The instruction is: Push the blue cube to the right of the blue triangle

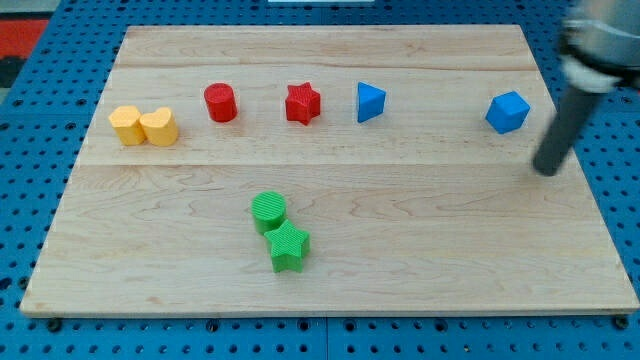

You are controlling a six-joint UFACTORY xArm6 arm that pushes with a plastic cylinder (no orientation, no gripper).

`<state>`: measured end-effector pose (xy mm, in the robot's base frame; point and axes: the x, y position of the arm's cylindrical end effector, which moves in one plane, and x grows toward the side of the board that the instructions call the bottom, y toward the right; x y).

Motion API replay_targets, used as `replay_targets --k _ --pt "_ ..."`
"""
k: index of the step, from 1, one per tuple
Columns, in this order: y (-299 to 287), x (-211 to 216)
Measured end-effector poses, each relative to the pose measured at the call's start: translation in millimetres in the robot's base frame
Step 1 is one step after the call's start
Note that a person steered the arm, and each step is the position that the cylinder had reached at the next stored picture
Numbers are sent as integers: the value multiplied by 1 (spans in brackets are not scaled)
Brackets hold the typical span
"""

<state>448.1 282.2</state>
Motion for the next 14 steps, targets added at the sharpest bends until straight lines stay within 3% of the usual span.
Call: replay_targets --k 2,3,4,5,7,8,9,10,11,12,14 --pt "-23 -66" --pt "-69 -50" --pt "-77 -53" --pt "-11 -40" --pt "-79 -83" --pt "-112 -79" --pt "-108 -46" --pt "-113 -81" --pt "-133 -86" --pt "-133 -39" --pt "-277 8"
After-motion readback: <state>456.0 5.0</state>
